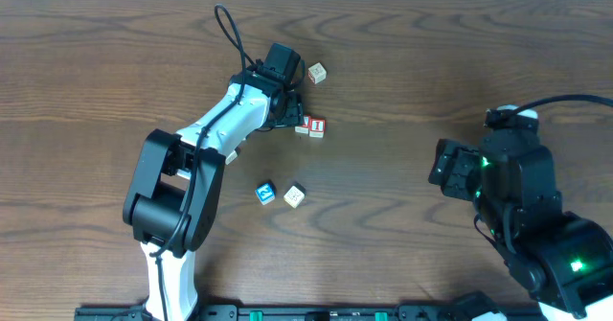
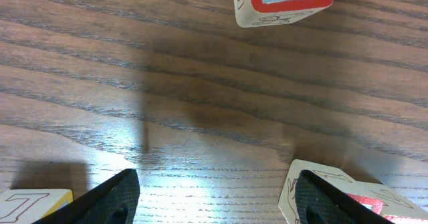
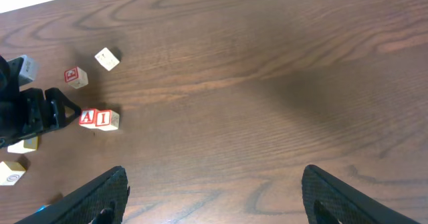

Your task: Spell out Ai2

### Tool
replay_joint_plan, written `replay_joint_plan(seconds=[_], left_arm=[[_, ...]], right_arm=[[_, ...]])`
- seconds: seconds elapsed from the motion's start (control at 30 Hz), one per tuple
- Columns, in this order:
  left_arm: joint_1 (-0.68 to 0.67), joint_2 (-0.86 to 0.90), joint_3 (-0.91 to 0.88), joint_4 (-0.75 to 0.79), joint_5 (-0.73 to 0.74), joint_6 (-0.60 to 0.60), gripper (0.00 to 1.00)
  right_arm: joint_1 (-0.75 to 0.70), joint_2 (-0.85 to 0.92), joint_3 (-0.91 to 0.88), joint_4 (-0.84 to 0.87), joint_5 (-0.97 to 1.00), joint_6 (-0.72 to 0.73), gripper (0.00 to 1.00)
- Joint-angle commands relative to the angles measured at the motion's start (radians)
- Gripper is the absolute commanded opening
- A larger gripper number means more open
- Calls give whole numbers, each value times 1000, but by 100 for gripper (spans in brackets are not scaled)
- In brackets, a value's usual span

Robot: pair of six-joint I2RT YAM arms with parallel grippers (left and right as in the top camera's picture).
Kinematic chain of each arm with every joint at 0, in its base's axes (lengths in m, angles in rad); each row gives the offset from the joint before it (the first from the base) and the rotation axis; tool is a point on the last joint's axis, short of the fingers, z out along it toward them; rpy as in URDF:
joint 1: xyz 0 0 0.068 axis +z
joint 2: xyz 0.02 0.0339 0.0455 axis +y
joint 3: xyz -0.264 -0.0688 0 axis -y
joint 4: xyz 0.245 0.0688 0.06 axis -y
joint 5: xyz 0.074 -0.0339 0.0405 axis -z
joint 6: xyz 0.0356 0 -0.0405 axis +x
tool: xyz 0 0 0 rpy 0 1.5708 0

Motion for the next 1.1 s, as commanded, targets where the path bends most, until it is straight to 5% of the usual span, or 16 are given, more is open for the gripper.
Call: replay_joint_plan(seconds=[0.0, 1.07], left_arm=[[-1, -24, -4, -8, 3, -1, 76], [-2, -24, -4, -72, 30, -9, 80]], right_arm=[[-4, -2, 4, 0, 22, -15, 83], [-4, -2, 4, 0, 22, -15, 83]])
